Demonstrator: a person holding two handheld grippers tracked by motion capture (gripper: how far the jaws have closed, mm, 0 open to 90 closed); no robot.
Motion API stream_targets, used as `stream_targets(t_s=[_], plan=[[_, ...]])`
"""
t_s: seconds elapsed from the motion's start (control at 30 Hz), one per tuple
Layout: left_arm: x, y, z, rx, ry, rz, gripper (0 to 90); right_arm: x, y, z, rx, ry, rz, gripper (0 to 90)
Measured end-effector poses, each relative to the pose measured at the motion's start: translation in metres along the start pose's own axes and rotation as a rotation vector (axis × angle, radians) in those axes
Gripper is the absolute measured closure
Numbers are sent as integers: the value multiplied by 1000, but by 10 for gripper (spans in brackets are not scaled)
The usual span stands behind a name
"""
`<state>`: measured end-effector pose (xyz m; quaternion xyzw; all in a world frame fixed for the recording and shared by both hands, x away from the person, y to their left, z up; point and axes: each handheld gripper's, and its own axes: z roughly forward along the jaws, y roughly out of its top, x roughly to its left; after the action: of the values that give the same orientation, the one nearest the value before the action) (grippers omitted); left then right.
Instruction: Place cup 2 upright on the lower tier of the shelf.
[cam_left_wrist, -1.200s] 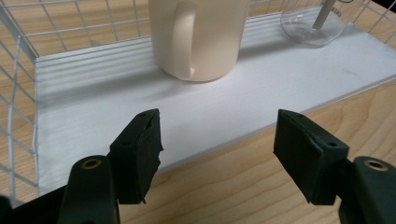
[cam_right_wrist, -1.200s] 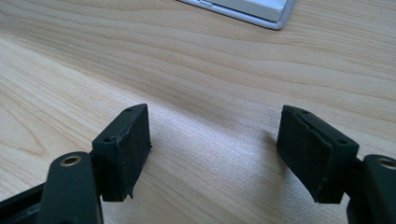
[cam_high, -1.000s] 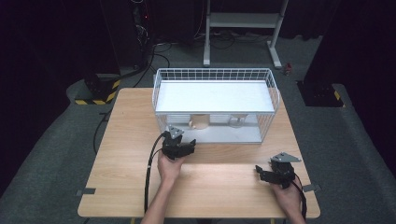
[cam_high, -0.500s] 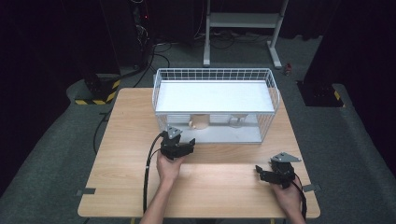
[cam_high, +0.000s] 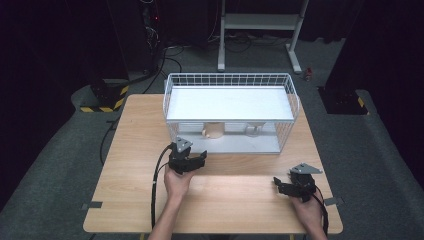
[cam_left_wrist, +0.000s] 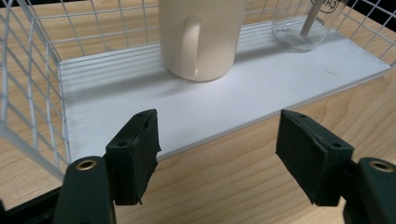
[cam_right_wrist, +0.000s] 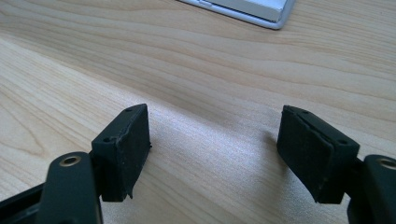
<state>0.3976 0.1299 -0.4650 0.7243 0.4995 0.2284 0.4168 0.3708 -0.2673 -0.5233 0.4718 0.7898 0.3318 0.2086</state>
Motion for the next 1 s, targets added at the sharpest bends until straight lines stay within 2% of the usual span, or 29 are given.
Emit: stream_targets(t_s=[0.53,0.83,0.93,1.0], plan=[[16,-10,-17,-18,7,-38,294,0,0,0,0,0,0,255],[20,-18,-22,-13,11,-48,294,0,0,0,0,0,0,256],[22,-20,-24,-16,-14,-73,294,0,0,0,0,0,0,255],[21,-22,-25,-15,13,-53,291,0,0,0,1,-1,3,255]])
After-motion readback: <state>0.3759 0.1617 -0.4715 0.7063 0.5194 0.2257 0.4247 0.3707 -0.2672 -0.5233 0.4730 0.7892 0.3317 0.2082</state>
